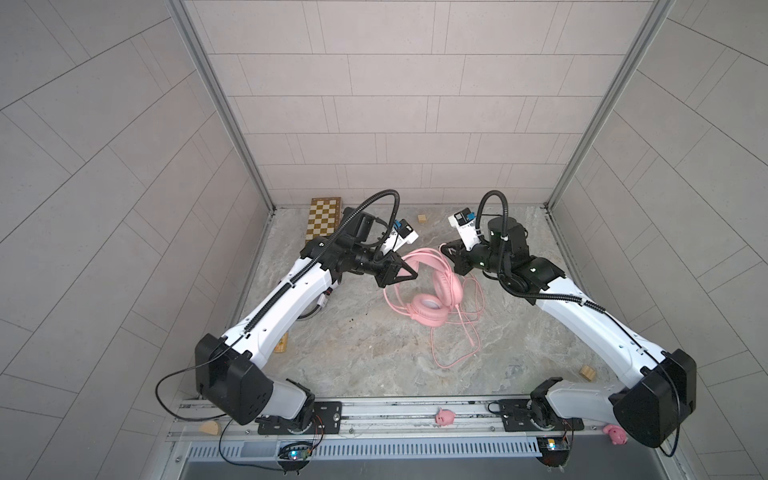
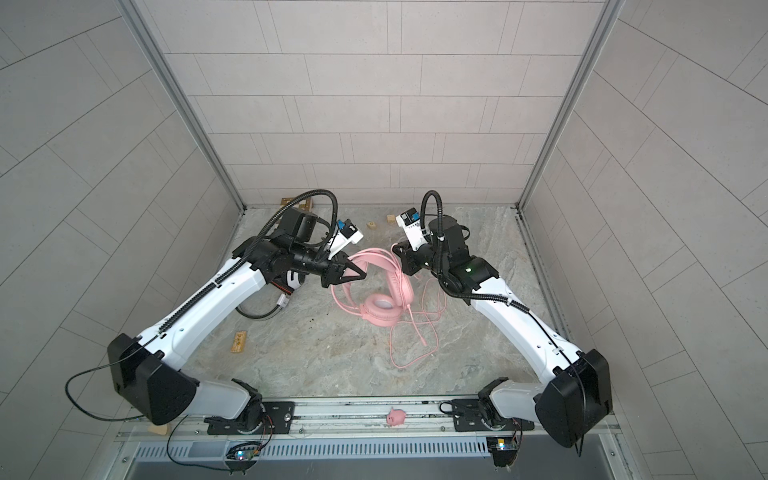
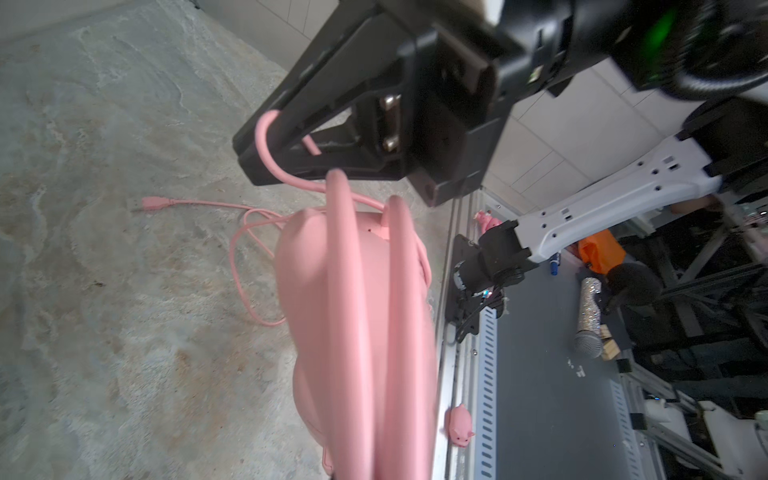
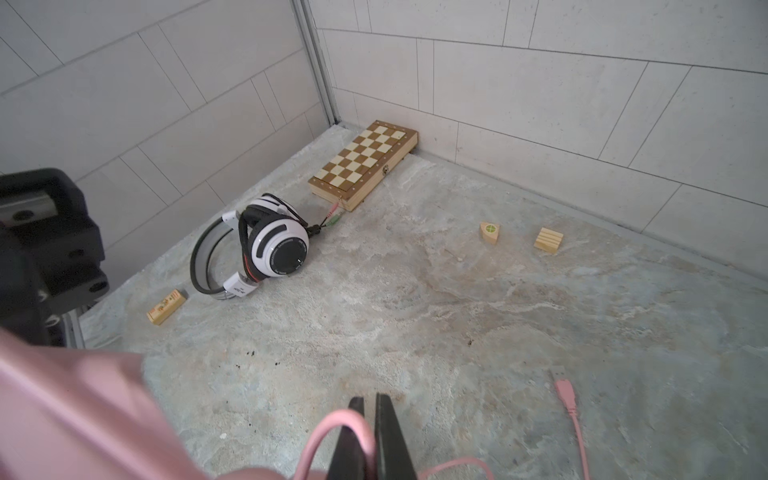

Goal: Wrap the headphones

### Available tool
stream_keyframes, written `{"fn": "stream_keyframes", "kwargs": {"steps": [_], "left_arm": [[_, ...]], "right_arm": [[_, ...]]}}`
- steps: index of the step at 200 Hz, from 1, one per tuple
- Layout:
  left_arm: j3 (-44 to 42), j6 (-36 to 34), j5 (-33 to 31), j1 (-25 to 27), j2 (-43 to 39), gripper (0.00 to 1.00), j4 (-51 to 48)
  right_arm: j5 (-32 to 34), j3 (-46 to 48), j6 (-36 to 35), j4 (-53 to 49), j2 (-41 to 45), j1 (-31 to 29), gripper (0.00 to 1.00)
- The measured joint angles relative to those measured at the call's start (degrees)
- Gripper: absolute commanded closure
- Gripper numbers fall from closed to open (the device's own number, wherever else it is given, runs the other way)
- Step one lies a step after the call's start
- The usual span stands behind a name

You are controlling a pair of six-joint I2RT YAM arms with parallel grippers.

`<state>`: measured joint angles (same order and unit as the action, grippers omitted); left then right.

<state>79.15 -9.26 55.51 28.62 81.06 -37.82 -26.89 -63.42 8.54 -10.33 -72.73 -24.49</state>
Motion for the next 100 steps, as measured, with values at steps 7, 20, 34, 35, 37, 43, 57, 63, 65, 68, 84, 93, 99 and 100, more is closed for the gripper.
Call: {"fn": "stream_keyframes", "kwargs": {"steps": [7,20,34,35,37,43,57,63,65,68,84,93,99,100], "left_arm": [[0.00,0.81,0.81,0.00,-0.48,1.00,0.46],[0.00,1.68,2.03,0.00,-1.29,1.00,1.55],[-0.02,2.51,2.97,0.00,-1.79,1.00,1.97],[-0.02,2.69,3.10,0.00,-1.79,1.00,2.03],[-0.02,3.04,3.32,0.00,-1.84,1.00,2.23],[-0.04,3.58,3.72,-0.02,-1.88,1.00,2.64],[-0.37,5.90,4.94,-0.15,-2.05,1.00,4.81],[-0.59,6.86,5.38,-0.26,-2.14,1.00,5.86],[-0.72,7.43,5.60,-0.31,-2.19,1.00,6.40],[-0.92,8.07,5.90,-0.35,-2.25,1.00,7.21],[-2.43,12.48,7.50,-0.52,-2.75,1.00,11.28],[-3.56,15.45,8.39,-0.66,-3.04,1.00,14.10],[-4.26,17.46,9.03,-0.68,-3.15,1.00,15.96],[-4.33,17.70,9.07,-0.70,-3.17,1.00,16.22]], "right_arm": [[-1.75,1.07,0.83,1.49,0.07,0.81,0.91],[-4.61,3.04,2.29,4.68,0.09,2.10,0.90],[-6.64,4.44,3.63,7.41,0.07,3.15,0.90],[-6.91,4.55,3.61,7.61,0.07,3.23,0.90],[-7.17,4.63,3.65,7.87,0.04,3.32,0.90],[-7.93,5.01,4.09,8.90,-0.04,3.74,0.90],[-9.31,5.77,4.96,11.34,-0.44,4.44,0.90],[-9.64,6.14,5.35,12.44,-0.63,4.61,0.90],[-9.75,6.29,5.53,12.87,-0.72,4.66,0.90],[-9.90,6.54,5.75,13.55,-0.83,4.72,0.90],[-10.14,8.04,7.04,16.90,-1.25,5.05,0.90],[-10.19,9.20,8.04,19.06,-1.27,5.40,0.90],[-10.21,9.81,8.61,20.20,-1.27,5.64,0.90],[-10.21,9.99,8.74,20.48,-1.27,5.73,0.90]]}}
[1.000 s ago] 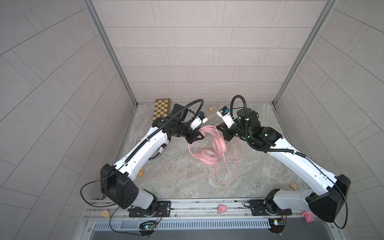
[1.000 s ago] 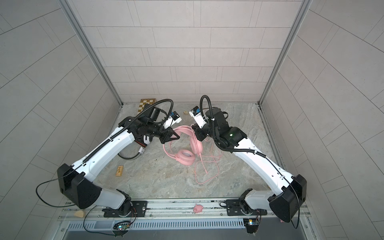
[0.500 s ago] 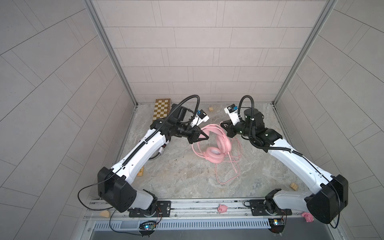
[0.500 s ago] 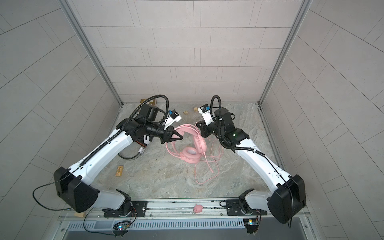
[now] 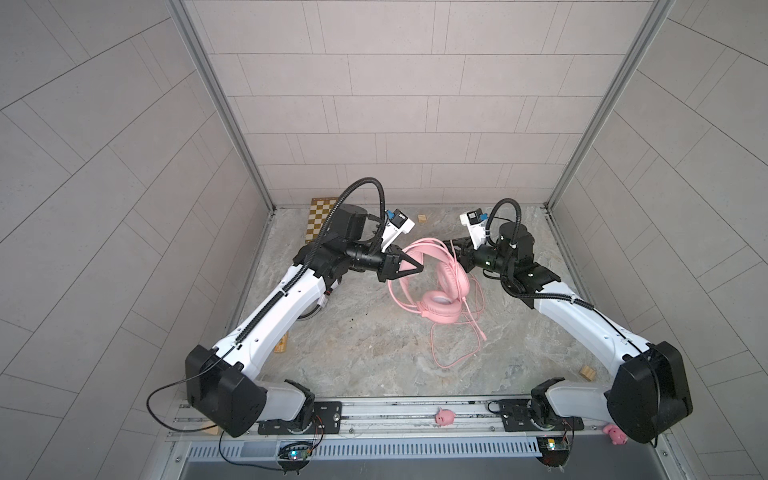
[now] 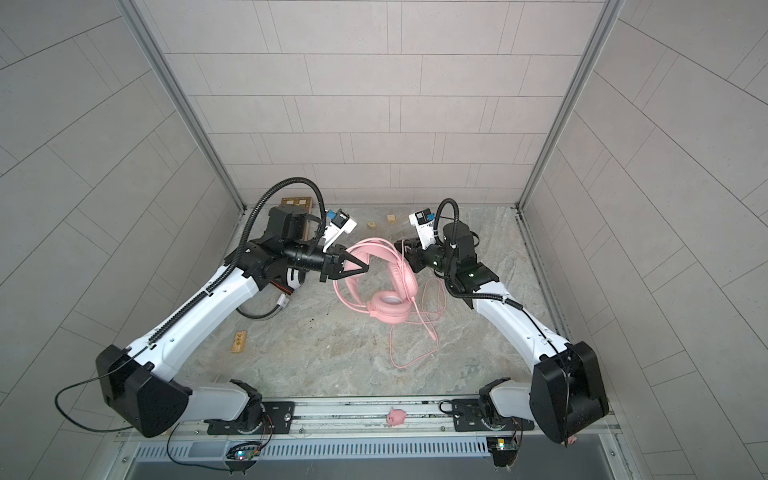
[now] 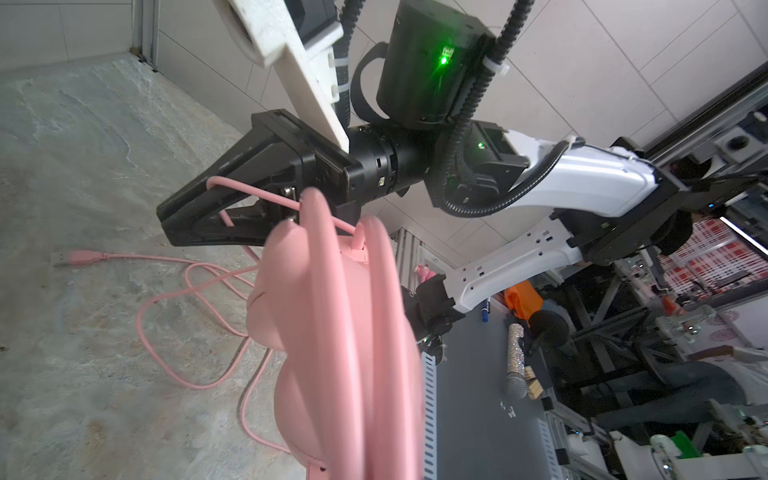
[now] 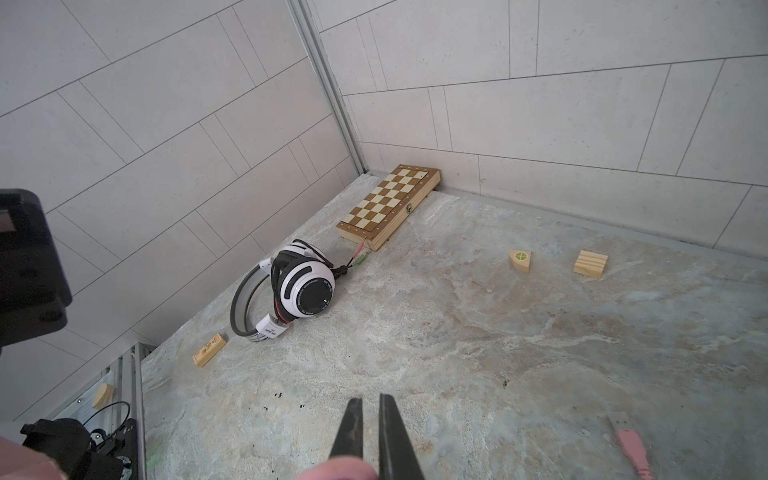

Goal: Wrap the headphones

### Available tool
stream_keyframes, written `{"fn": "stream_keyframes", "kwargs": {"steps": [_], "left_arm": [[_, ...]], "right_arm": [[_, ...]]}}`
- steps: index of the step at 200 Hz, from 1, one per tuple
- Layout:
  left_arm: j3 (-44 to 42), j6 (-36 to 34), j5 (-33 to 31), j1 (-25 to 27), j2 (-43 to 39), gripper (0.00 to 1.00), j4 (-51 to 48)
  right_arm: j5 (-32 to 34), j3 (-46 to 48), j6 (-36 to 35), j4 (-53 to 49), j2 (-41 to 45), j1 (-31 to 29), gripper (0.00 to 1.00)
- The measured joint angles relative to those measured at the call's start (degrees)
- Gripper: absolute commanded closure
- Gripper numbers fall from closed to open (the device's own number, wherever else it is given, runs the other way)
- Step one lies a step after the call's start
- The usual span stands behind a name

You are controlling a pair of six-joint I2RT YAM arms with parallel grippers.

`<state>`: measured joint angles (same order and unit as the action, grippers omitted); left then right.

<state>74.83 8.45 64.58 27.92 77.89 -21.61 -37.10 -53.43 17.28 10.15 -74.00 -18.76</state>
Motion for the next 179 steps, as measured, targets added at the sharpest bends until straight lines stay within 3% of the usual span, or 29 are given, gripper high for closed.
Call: {"fn": "stream_keyframes", "kwargs": {"steps": [31,85,132,179], "left_arm": [[-1.42,8.98,1.07,-0.15,-0.31,1.00,7.39],[-1.14,14.34,-1.22,-0.15,-2.84,1.00,9.35],[-1.14,22.29,-4.00,-0.04,-1.09,1.00,19.50],[0.63,25.51,-5.92,0.20,1.79,1.00,26.56]], "right_arm": [[0.09,2.43,2.62,6.03,-0.37,1.27,0.90],[0.52,7.34,8.07,18.69,-3.13,1.46,0.90],[0.11,9.94,16.59,32.81,-14.67,1.18,0.89],[0.11,11.30,25.09,44.17,-24.70,0.59,0.89]]}}
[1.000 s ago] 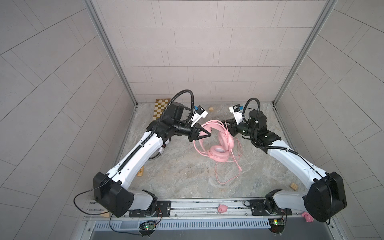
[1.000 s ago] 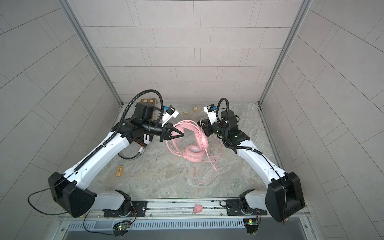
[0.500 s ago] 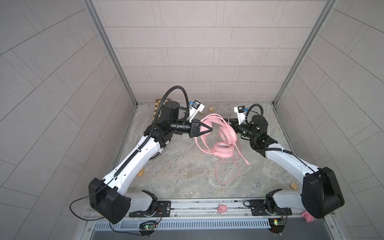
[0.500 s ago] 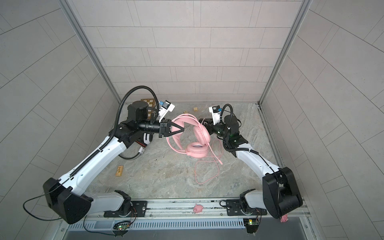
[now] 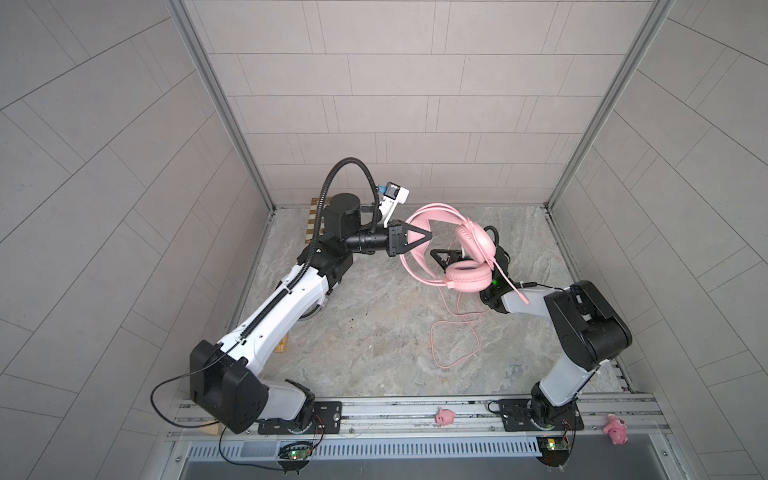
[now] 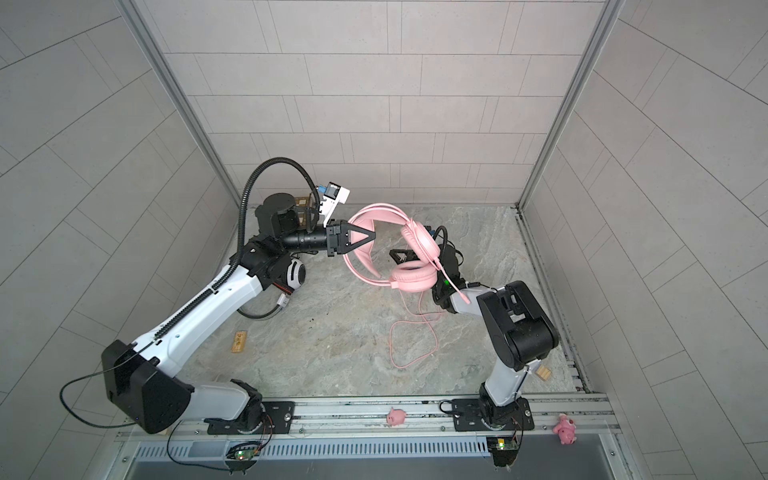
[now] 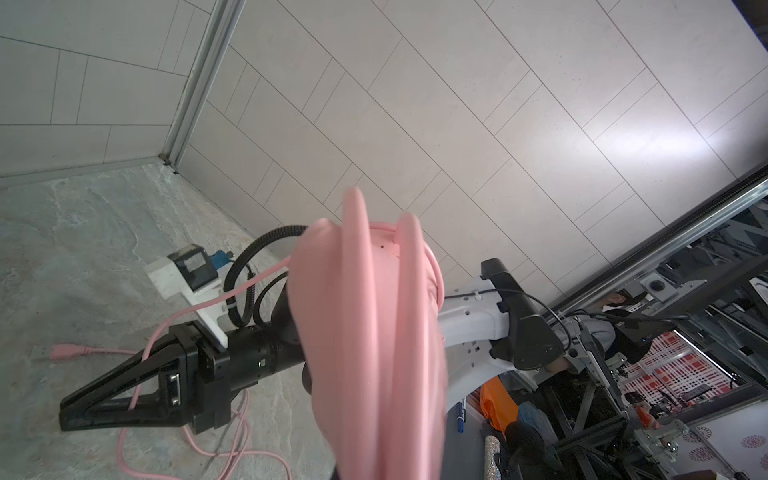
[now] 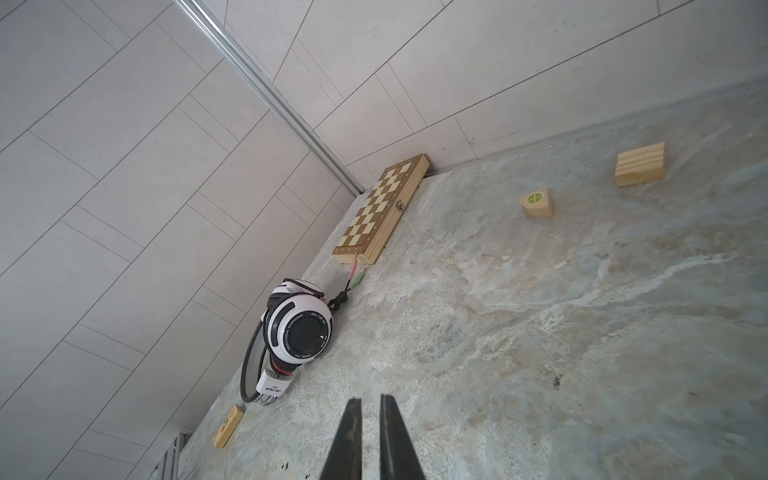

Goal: Wrap the headphones

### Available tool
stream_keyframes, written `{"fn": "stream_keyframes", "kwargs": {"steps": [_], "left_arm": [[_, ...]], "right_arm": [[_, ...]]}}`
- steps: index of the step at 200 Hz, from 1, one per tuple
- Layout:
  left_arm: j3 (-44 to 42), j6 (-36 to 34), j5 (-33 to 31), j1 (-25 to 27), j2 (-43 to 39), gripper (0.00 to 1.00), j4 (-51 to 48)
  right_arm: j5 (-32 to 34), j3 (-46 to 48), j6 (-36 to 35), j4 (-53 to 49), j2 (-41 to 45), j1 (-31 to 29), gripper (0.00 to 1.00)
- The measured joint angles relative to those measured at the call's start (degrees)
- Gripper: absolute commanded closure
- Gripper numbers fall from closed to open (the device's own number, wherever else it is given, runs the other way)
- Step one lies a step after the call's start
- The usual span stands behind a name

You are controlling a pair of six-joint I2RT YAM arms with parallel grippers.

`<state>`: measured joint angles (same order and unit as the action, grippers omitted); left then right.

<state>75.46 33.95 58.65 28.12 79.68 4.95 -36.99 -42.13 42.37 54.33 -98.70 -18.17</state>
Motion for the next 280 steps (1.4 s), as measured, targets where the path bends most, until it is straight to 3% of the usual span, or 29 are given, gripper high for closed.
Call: {"fn": "stream_keyframes", "kwargs": {"steps": [49,117,187,221,242,280], "left_arm": [[0.24,2.08,-4.33,0.02,1.01,1.00,3.06],[-5.55,8.94,-16.50,0.02,1.01,1.00,18.43],[-7.23,4.20,-33.40,0.02,1.11,1.00,20.37],[-5.18,-1.36,-39.56,0.02,2.86,1.00,17.49],[-5.18,-5.51,-43.36,0.02,3.87,1.00,15.19],[-5.20,-11.85,-47.50,-0.87,4.44,1.00,10.14]], "right_arm": [[1.31,1.33,6.16,9.92,-4.22,-0.44,0.89],[2.97,3.41,13.46,21.07,-9.62,-2.86,0.88],[3.43,8.79,13.79,22.18,-8.13,-8.41,0.88],[2.95,13.88,13.42,21.29,-3.93,-10.56,0.90],[2.73,16.44,12.52,18.05,2.08,-11.37,0.98],[3.93,17.33,4.90,1.64,20.02,-14.29,1.00]]}}
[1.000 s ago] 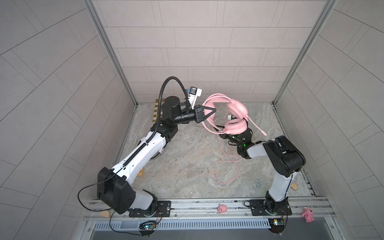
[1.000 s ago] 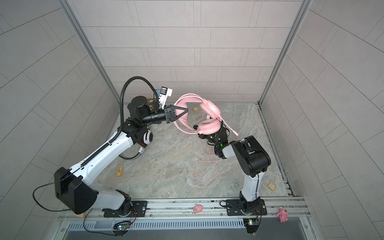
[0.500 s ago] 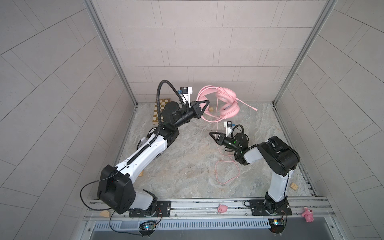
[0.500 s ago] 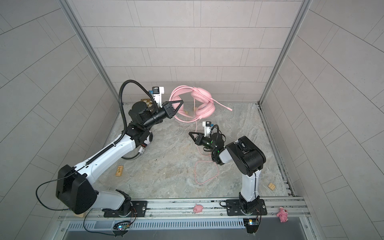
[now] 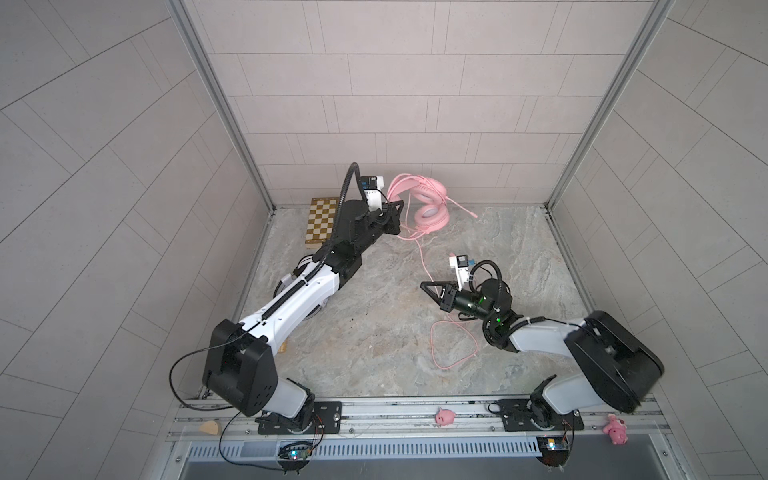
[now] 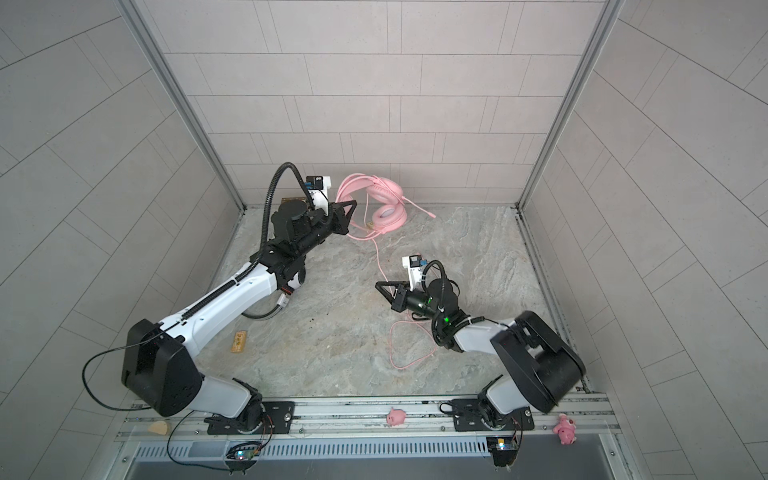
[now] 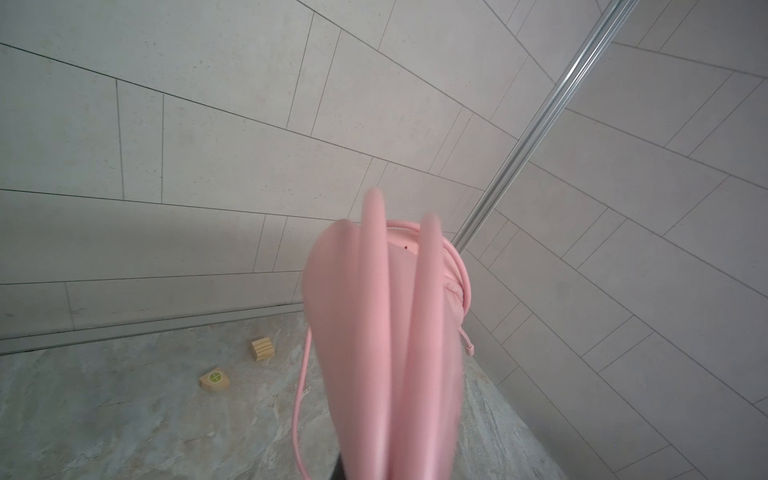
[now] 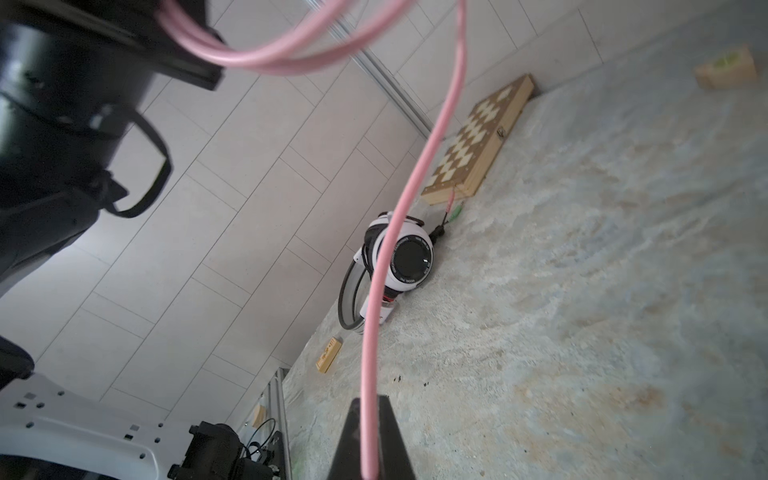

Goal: Wrap the headphones

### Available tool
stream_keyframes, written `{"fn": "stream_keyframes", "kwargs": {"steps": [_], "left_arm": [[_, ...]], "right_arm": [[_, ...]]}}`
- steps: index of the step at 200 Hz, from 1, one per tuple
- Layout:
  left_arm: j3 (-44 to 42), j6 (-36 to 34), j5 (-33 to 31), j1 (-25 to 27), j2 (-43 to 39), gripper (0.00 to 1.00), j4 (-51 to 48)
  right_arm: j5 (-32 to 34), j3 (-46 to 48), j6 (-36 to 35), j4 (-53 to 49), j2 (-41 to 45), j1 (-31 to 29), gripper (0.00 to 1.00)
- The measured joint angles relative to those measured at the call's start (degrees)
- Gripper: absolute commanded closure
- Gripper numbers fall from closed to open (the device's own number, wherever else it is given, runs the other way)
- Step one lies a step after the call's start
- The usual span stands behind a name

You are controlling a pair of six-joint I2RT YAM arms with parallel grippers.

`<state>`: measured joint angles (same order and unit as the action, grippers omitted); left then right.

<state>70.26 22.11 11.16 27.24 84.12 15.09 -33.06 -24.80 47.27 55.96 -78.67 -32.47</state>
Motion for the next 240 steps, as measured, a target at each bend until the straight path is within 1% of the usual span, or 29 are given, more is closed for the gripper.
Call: {"fn": "stream_keyframes", "kwargs": {"steps": [20,36,52,80,125,167,202,224,240], "left_arm": [[-0.04,-2.14,-1.46,-1.09,0.00,1.00,-1.05],[-0.04,-3.78,-2.82,-1.42,-0.02,1.00,-2.36],[-0.11,-5.53,-4.04,-1.46,-0.02,1.00,-4.04],[-0.11,-8.74,-5.49,-0.85,0.02,1.00,-7.87],[2.23,-16.09,-6.64,0.90,1.20,1.00,-18.75],[4.37,-23.56,-7.69,4.02,0.44,1.00,-29.33],[10.43,-28.04,-6.99,5.79,-0.02,1.00,-38.84],[13.81,-29.55,-5.95,6.49,-0.07,1.00,-43.21],[14.19,-30.12,-4.83,6.97,-0.35,1.00,-45.27]], "right_arm": [[2.16,-1.20,-5.66,-12.48,10.27,-1.97,1.00],[3.72,-2.82,-9.14,-20.90,16.35,-2.40,1.00],[5.14,-4.74,-11.93,-28.46,20.61,-2.29,1.00],[6.80,-8.26,-15.67,-39.76,25.14,-2.36,1.00],[11.93,-17.05,-23.43,-56.15,25.59,-1.57,1.00],[21.73,-25.97,-32.17,-68.67,23.96,0.42,1.00],[29.53,-27.91,-37.68,-73.26,23.96,1.38,1.00],[32.79,-28.09,-40.50,-73.53,23.93,1.36,1.00],[34.67,-28.33,-42.27,-73.81,23.74,1.33,1.00]]}}
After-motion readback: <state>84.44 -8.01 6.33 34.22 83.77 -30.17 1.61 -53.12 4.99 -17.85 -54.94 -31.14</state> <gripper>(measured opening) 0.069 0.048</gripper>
